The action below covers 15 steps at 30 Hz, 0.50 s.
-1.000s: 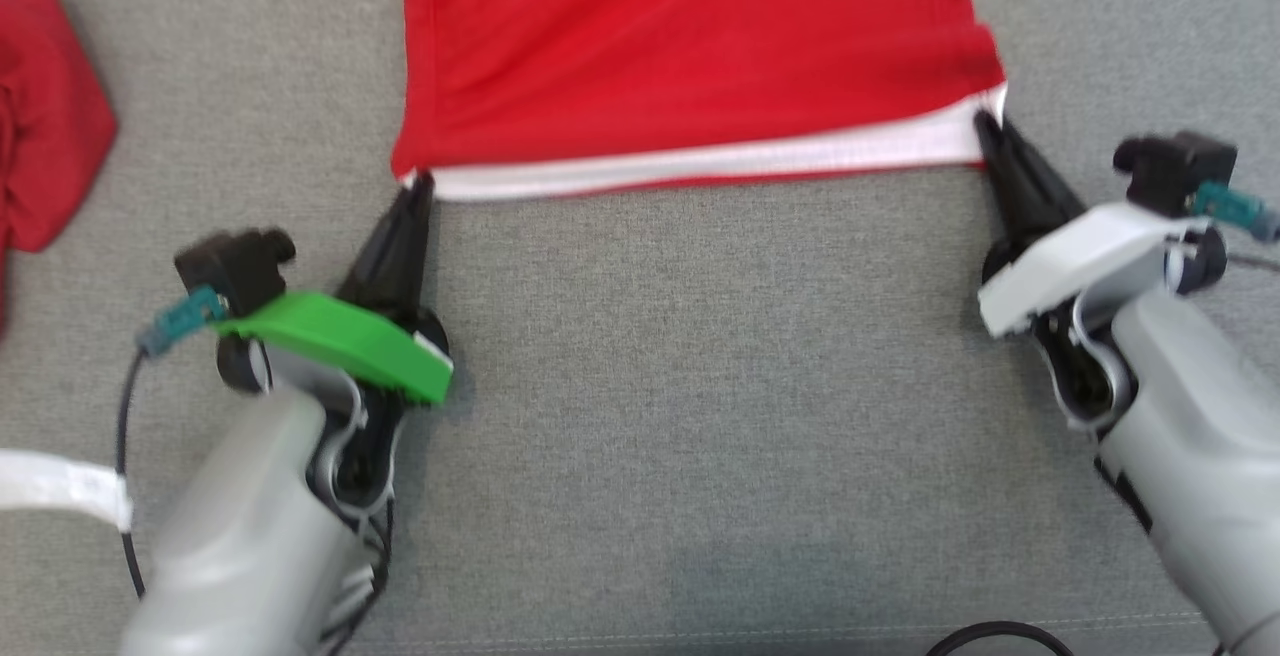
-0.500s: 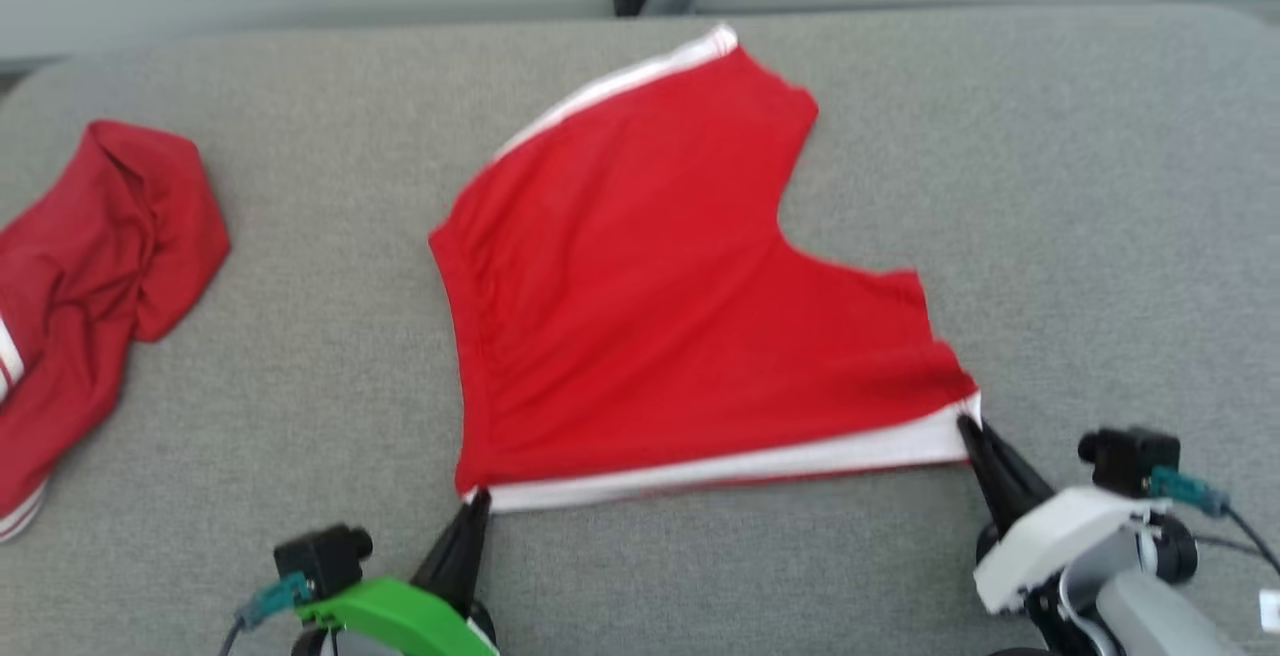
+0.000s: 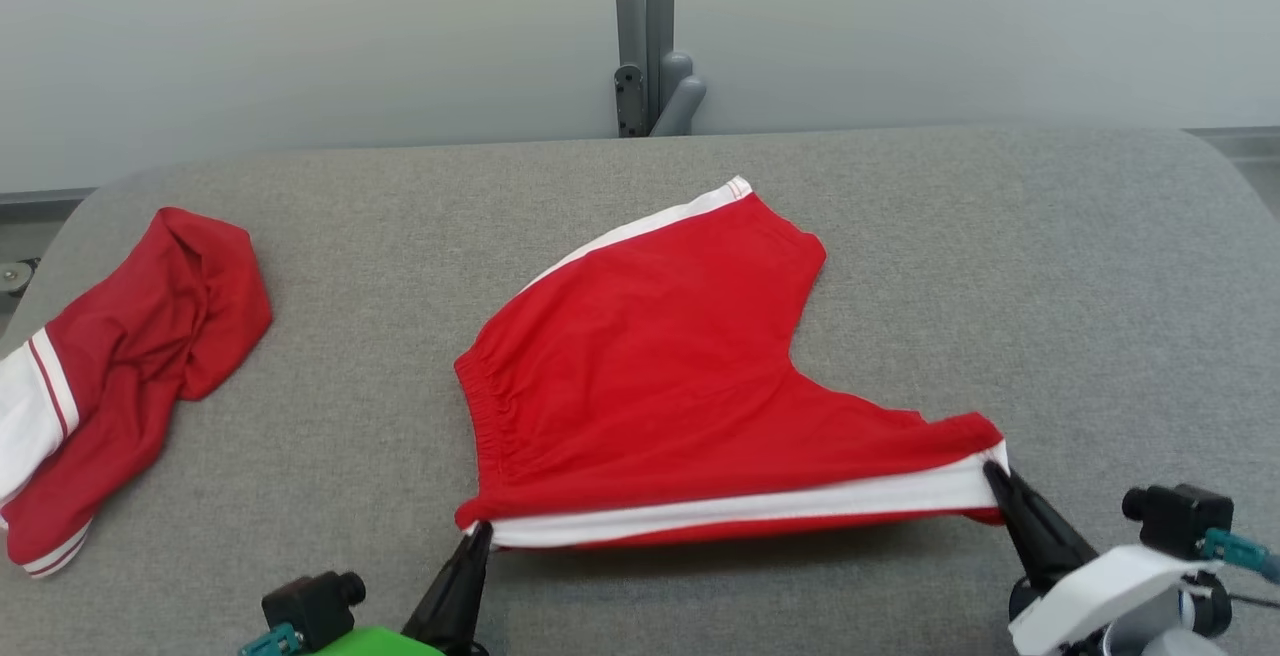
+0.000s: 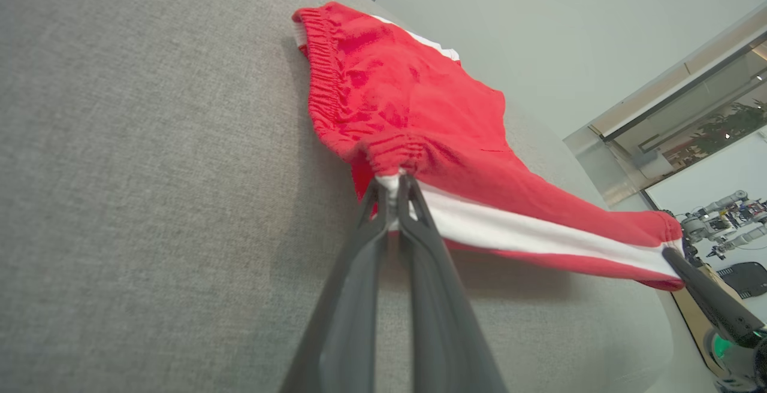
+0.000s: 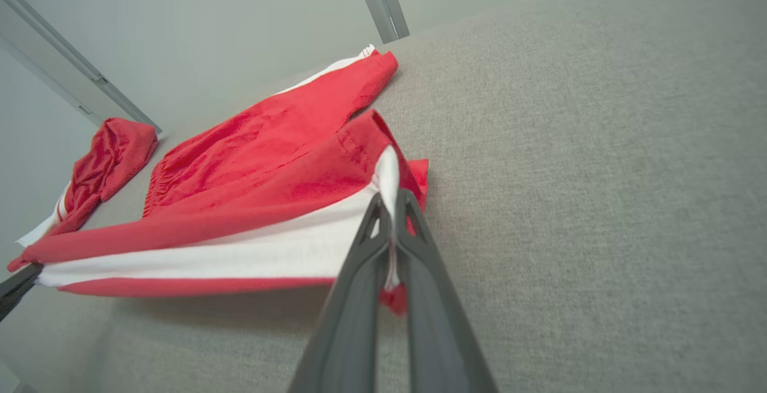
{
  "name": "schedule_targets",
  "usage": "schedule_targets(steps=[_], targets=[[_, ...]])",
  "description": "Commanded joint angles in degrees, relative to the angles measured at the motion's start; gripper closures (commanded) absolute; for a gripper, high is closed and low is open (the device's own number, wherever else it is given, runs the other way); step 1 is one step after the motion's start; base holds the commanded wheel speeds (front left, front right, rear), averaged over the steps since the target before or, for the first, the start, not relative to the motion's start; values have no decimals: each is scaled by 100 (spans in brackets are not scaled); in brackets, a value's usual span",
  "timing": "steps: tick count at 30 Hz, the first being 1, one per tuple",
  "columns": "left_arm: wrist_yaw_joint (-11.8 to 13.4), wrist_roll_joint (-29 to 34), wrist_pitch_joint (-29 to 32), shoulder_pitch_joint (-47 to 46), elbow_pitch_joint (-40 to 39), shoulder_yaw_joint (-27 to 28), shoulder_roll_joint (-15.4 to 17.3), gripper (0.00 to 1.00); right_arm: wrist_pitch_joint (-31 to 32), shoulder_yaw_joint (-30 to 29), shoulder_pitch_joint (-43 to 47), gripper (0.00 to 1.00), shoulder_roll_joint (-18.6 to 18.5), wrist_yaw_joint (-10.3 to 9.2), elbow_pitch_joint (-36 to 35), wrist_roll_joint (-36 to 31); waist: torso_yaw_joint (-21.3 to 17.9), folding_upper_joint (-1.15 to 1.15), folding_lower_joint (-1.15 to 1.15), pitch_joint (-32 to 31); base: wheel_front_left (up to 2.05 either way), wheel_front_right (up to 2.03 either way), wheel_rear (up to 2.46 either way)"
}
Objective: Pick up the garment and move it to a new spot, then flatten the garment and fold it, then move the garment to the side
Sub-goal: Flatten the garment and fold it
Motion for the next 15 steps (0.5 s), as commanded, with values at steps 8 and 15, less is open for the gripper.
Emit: schedule_targets(steps=[8,15], targets=[[18,35,-3,-1353,-349,74,7,100,-17,-27,-1672,100,-297,-13,56,-5,436,0,1,1114,0,0,0],[18,310,-3,-2357,135,227,-326,100,-11,467,-3292,100,-277,-13,843,-182,652,0,1,1935,0,0,0]])
